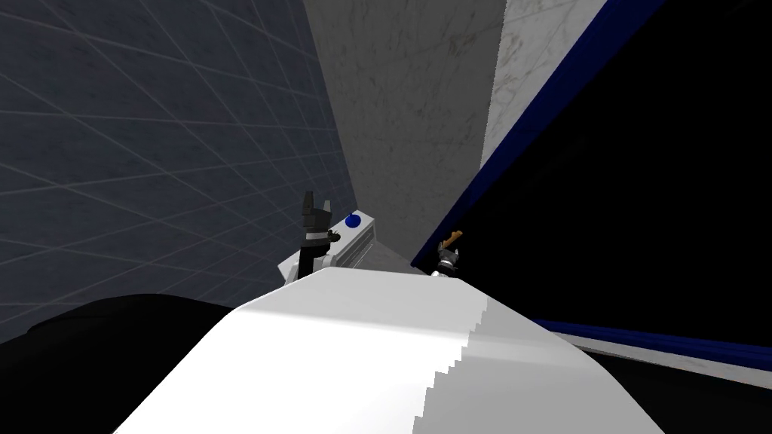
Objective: Pull the door open
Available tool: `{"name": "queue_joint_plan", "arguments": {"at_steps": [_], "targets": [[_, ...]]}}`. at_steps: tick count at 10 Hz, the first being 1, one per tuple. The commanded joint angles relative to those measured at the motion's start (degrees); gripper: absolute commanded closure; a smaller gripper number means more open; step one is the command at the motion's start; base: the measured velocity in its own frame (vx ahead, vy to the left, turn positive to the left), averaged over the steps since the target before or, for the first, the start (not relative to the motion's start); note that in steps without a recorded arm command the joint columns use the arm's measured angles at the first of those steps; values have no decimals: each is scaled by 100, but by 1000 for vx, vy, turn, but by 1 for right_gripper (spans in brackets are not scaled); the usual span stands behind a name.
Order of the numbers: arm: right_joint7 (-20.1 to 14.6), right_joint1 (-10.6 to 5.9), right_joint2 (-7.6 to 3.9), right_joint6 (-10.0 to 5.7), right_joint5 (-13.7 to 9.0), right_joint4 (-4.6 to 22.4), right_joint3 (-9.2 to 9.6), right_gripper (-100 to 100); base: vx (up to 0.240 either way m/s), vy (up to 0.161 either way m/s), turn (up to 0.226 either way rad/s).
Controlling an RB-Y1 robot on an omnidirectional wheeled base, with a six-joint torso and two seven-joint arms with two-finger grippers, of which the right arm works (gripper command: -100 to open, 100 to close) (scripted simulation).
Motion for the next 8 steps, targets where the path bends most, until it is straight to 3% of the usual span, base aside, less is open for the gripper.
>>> {"name": "queue_joint_plan", "arguments": {"at_steps": [1,3,4,5,8], "targets": [[-176,122,-175,22,-37,-50,-12,-100,154,-32,69],[-339,180,-327,13,-61,-10,-13,-100,189,-12,43],[-233,249,-261,43,-58,-150,-18,-100,59,12,-38],[-233,249,-261,43,-58,-150,-18,100,-28,13,37],[-233,249,-261,43,-58,-150,-18,100,-15,-6,2]]}}
